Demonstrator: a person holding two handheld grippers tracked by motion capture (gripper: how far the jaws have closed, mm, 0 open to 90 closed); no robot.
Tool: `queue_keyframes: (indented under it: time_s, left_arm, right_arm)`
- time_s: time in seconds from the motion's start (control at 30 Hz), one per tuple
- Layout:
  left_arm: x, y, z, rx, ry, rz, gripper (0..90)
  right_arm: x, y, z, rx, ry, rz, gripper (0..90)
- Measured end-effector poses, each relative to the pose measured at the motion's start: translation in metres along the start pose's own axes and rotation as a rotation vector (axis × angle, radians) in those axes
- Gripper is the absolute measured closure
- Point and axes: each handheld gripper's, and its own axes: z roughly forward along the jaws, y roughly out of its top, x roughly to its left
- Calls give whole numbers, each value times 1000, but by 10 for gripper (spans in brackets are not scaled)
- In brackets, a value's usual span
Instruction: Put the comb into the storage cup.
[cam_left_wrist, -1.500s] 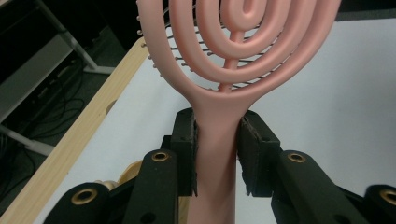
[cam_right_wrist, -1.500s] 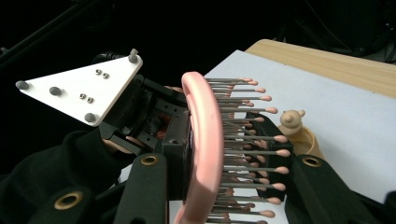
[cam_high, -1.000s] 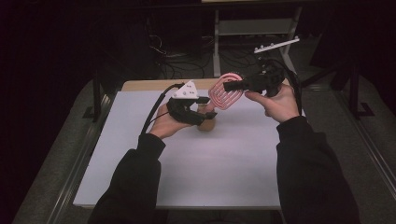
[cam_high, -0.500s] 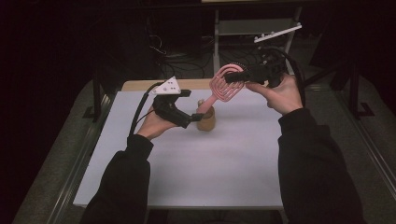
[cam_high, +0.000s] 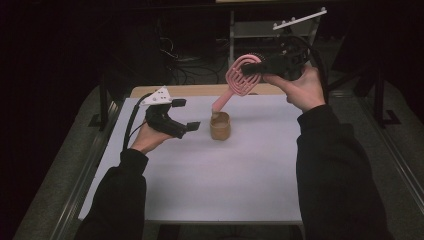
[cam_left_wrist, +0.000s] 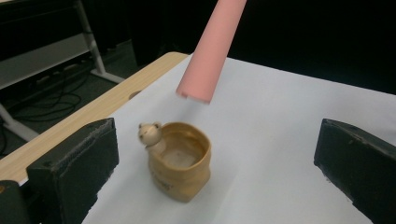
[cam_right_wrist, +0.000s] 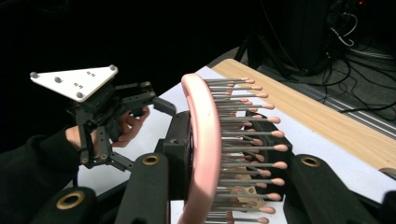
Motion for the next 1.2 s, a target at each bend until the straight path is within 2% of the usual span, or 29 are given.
queue_keyframes:
  time_s: [0.3, 0.5, 0.83, 1.2]
  left_arm:
    - [12, -19, -16, 8, 38, -37, 0]
    - [16, -29, -26, -4, 59, -47, 0]
    - [15, -43, -38, -33, 45, -41, 0]
    - [11, -58, -50, -65, 62, -38, 0]
  right_arm:
    - [-4, 9, 3, 8, -34, 4, 623]
    - [-8, 10, 6, 12, -39, 6, 623]
    - [-17, 7, 11, 28, -72, 8, 623]
    - [-27, 1, 18, 38, -77, 18, 623]
